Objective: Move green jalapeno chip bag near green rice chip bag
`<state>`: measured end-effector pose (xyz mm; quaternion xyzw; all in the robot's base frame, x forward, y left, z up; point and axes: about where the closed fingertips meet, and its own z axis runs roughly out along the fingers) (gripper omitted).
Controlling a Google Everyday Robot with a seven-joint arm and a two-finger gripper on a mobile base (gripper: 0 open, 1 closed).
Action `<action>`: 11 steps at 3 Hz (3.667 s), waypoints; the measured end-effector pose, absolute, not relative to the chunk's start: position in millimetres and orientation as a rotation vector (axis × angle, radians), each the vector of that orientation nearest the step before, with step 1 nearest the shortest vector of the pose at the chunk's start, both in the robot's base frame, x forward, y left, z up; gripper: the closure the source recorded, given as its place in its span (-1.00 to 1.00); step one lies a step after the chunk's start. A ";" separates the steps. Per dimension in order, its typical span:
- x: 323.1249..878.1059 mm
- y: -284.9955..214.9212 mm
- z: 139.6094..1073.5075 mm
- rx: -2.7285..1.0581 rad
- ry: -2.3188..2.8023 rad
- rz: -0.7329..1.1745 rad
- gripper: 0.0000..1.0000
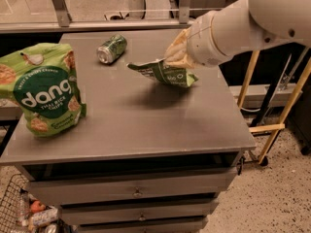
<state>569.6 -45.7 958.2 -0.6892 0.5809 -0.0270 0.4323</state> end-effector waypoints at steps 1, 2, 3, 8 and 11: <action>563.4 -39.6 949.2 -1.725 1.444 -0.010 1.00; 537.4 5.3 955.3 -1.821 1.313 0.089 1.00; 518.0 36.5 963.9 -1.906 1.195 0.137 1.00; 468.2 126.0 931.4 -2.026 0.947 0.383 0.17; 463.1 130.6 934.5 -2.035 0.934 0.378 -1.00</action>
Offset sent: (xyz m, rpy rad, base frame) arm -0.0476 0.0724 -0.0054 0.0495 0.0583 0.2656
